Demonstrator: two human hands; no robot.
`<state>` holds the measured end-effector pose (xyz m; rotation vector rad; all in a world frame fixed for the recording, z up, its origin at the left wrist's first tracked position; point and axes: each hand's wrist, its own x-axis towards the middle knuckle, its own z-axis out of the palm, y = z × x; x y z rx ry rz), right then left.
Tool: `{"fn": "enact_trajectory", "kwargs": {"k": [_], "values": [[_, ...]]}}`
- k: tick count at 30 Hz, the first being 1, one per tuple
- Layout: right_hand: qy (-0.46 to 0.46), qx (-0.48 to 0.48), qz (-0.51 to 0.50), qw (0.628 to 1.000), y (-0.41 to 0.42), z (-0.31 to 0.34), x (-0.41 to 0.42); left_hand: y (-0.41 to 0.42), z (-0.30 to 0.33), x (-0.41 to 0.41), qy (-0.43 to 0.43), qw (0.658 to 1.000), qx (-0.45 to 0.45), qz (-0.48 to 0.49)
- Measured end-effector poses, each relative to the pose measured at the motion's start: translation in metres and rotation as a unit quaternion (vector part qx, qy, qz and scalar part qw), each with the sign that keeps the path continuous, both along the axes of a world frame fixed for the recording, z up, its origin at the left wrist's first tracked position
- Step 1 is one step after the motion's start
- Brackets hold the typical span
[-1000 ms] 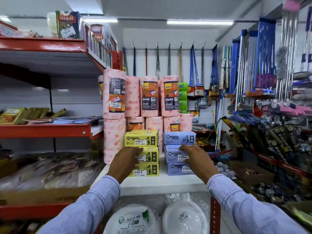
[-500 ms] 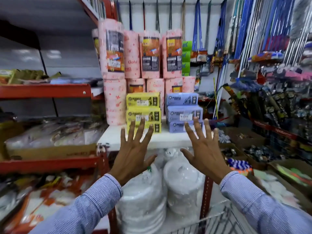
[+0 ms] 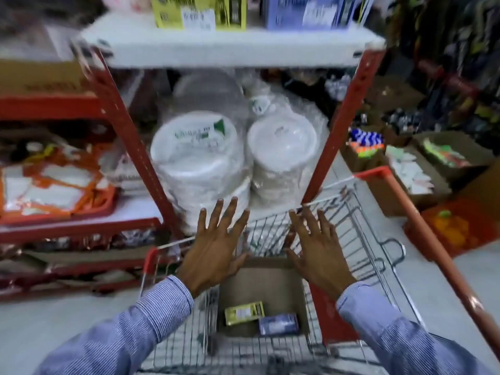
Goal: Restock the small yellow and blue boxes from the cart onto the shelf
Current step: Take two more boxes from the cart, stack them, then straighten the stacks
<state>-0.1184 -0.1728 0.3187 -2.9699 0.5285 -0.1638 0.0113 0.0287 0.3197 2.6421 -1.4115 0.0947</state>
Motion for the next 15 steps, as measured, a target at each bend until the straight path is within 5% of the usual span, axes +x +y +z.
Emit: {"fn": "enact_trajectory", "kwargs": {"k": [8, 15], "values": [[0.244, 0.085, 0.017, 0.966, -0.014, -0.152, -0.020, -0.004, -0.159, -0.035, 0.171, 0.978, 0.116, 0.014], [0.367, 0.097, 0.128, 0.916, -0.022, -0.265, -0.017, -0.024, -0.277, -0.053, 0.272, 0.934, 0.231, 0.032]]}}
